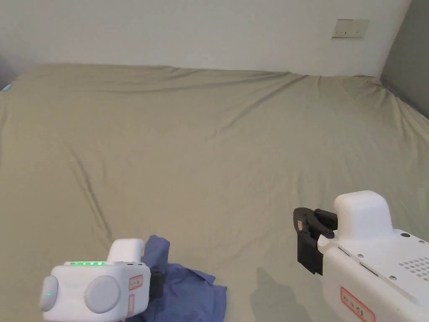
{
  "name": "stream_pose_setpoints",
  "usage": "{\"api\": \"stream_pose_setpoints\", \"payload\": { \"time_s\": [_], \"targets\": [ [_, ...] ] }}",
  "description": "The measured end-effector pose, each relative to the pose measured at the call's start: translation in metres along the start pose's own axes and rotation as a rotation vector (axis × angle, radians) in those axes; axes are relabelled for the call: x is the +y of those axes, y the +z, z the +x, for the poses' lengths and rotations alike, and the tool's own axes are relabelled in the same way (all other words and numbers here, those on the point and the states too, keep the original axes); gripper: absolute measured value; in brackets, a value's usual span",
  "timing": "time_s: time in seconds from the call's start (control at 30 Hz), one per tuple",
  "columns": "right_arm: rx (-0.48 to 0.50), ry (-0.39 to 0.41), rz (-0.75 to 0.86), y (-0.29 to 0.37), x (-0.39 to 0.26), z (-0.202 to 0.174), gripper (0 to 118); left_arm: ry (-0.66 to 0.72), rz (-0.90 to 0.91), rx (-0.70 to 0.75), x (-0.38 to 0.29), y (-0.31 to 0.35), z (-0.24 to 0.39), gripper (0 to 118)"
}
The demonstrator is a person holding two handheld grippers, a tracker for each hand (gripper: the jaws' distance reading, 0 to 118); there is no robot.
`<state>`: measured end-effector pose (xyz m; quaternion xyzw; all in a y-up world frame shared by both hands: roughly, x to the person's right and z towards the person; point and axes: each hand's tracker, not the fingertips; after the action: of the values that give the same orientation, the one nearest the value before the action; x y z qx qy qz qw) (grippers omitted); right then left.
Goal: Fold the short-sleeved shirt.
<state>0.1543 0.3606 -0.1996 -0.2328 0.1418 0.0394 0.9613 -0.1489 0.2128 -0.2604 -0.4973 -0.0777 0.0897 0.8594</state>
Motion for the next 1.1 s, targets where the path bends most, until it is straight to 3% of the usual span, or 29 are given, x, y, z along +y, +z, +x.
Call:
{"api": "stream_pose_setpoints", "payload": {
  "time_s": [0.13,0.33,0.37,0.4,0.43,0.47,0.5,0.53,0.6,0.67,0.7,0.77,0.8,0.9,1.1],
  "targets": [
    [-0.015,-0.019,-0.011,0.001,-0.003,0.007,1,-0.066,-0.089,-0.002,-0.015,-0.038,0.033,16],
    [-0.02,-0.022,-0.002,0.002,-0.001,0.013,1,-0.039,-0.092,0.023,-0.026,-0.061,0.046,19],
    [-0.021,-0.022,-0.002,0.001,-0.002,0.014,1,-0.014,-0.087,0.018,-0.027,-0.062,0.047,29],
    [-0.021,-0.024,-0.004,-0.001,-0.002,0.015,1,0.018,-0.081,-0.037,-0.028,-0.061,0.047,48],
    [-0.021,-0.026,-0.006,-0.003,-0.002,0.015,1,0.053,-0.086,-0.138,-0.028,-0.059,0.045,87],
    [-0.021,-0.028,-0.008,-0.004,-0.002,0.015,1,0.076,-0.102,-0.245,-0.028,-0.058,0.045,109],
    [-0.021,-0.029,-0.011,-0.005,-0.002,0.015,1,0.087,-0.129,-0.355,-0.028,-0.056,0.046,118],
    [-0.021,-0.03,-0.014,-0.006,-0.002,0.015,1,0.087,-0.126,-0.407,-0.029,-0.05,0.047,118],
    [-0.021,-0.027,-0.018,-0.007,-0.002,0.014,1,0.047,-0.036,-0.388,-0.025,-0.037,0.046,118],
    [-0.019,-0.022,-0.019,-0.007,-0.001,0.012,1,0.01,0.021,-0.349,-0.022,-0.025,0.037,108],
    [-0.018,-0.019,-0.019,-0.007,-0.001,0.011,1,0.007,0.059,-0.321,-0.021,-0.019,0.03,93],
    [-0.017,-0.014,-0.019,-0.006,0.0,0.009,1,0.002,0.105,-0.227,-0.019,-0.009,0.021,18],
    [-0.016,-0.012,-0.019,-0.006,0.0,0.008,1,-0.019,0.114,-0.156,-0.02,-0.007,0.017,0],
    [-0.018,-0.006,-0.019,-0.004,0.0,0.006,1,-0.12,0.156,-0.01,-0.028,-0.014,0.009,0],
    [-0.021,-0.001,-0.019,-0.003,0.001,0.003,1,-0.24,0.113,0.037,-0.043,-0.061,0.031,0]
  ]
}}
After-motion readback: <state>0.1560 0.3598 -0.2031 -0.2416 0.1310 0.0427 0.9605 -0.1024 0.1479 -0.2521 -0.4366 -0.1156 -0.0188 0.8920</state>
